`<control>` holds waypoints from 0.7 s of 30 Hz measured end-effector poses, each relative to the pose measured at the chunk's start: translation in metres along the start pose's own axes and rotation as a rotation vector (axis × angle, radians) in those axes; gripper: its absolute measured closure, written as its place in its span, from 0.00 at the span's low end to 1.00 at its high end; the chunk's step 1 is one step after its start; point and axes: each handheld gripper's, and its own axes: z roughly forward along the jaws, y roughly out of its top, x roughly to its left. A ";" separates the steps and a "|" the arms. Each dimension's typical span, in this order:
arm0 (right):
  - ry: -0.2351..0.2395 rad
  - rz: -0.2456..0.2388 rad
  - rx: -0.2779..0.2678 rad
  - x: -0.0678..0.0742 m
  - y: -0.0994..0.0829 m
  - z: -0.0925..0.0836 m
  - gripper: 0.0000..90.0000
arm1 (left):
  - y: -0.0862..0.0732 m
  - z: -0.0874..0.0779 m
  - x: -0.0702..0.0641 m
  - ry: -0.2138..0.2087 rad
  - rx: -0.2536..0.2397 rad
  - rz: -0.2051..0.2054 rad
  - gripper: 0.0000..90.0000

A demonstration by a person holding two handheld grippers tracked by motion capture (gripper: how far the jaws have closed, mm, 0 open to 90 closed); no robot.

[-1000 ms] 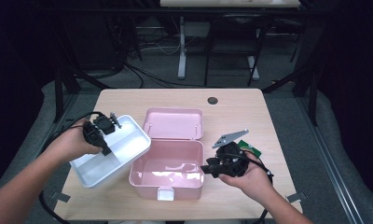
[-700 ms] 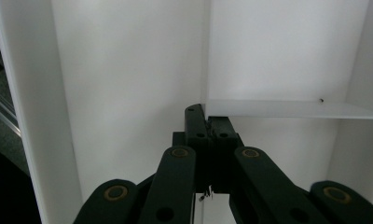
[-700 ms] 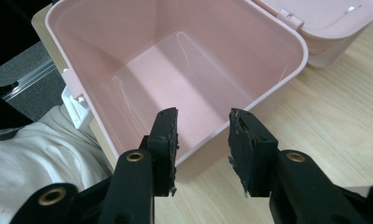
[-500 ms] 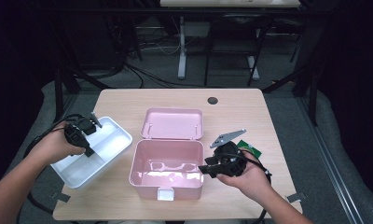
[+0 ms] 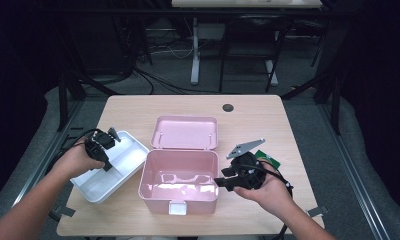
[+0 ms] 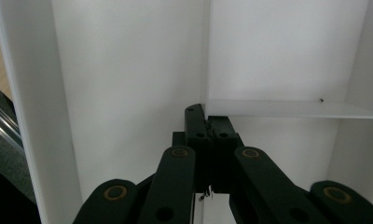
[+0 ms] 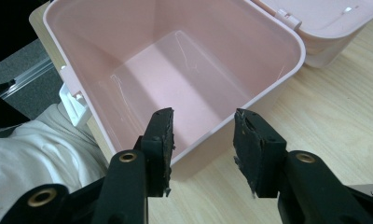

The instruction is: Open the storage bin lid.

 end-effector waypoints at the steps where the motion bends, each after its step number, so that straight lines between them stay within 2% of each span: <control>1: -0.001 -0.002 0.000 0.000 0.000 0.000 0.63 | 0.001 0.003 0.000 -0.001 0.004 0.000 0.99; 4: -0.004 -0.012 -0.006 0.000 -0.002 0.000 0.61 | 0.004 0.015 0.001 -0.018 0.005 -0.007 0.99; 7: 0.014 -0.024 -0.007 -0.001 -0.003 0.002 0.58 | 0.005 0.024 0.001 -0.027 0.004 -0.017 0.99; 13: 0.015 -0.050 0.009 0.001 -0.003 0.006 0.56 | 0.006 0.046 0.002 -0.025 0.013 -0.029 0.99; 17: 0.020 -0.057 0.006 0.001 -0.003 0.007 0.56 | 0.006 0.054 0.003 -0.019 0.016 -0.035 0.99; 21: 0.003 -0.067 0.004 0.001 -0.002 0.007 0.53 | 0.006 0.060 0.004 -0.013 0.019 -0.035 0.99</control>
